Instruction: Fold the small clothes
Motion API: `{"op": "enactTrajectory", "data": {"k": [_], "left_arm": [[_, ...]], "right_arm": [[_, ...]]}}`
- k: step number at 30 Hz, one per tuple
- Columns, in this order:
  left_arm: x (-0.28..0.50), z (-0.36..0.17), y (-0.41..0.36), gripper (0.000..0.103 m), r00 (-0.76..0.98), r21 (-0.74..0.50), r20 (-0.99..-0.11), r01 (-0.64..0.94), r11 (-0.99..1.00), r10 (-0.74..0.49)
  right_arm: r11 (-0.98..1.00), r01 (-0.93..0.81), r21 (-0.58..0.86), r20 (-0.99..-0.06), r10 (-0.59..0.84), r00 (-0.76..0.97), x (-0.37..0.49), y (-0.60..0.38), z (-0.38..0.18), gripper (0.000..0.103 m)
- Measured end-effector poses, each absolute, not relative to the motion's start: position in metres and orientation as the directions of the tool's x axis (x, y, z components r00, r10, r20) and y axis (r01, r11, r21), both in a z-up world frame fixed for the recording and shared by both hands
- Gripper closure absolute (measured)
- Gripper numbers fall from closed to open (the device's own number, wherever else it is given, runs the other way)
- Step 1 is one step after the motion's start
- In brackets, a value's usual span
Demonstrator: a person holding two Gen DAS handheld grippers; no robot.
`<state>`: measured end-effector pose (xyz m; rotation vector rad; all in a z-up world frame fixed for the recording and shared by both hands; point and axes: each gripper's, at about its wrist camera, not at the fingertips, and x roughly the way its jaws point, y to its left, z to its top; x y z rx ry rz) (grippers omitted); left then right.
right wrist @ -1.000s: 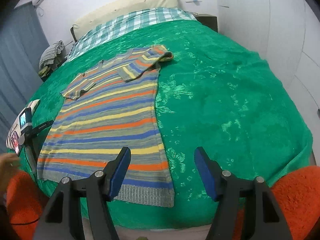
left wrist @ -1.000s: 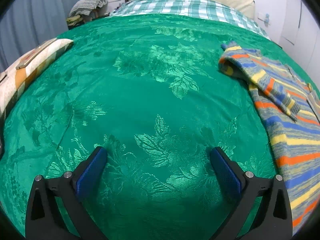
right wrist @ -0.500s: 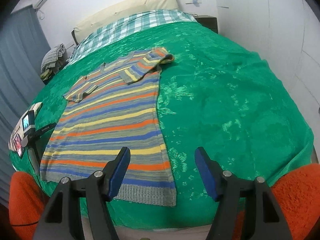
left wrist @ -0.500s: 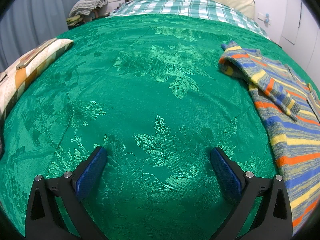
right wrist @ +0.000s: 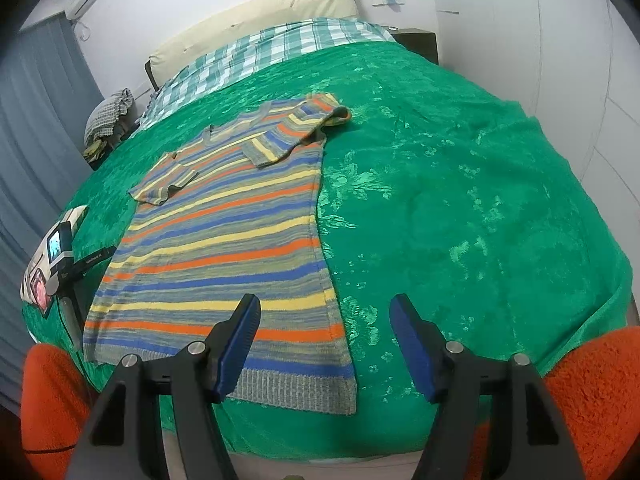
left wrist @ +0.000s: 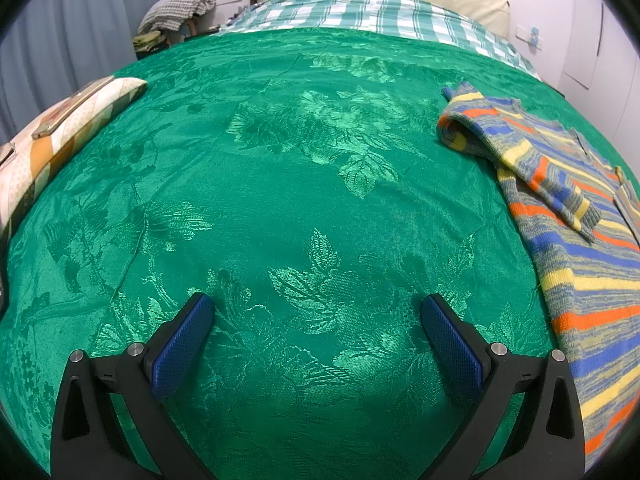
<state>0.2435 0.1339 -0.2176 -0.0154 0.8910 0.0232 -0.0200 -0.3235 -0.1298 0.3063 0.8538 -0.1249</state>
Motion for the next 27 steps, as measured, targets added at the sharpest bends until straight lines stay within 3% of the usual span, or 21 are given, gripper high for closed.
{"op": "enactTrajectory", "data": {"k": [27], "left_arm": [[0.2437, -0.2175, 0.1344, 0.000, 0.629, -0.004, -0.778, -0.027, 1.000, 0.014]], "right_arm": [[0.952, 0.218, 0.215, -0.760, 0.023, 0.650, -0.0203, -0.3173, -0.1314, 0.036]]}}
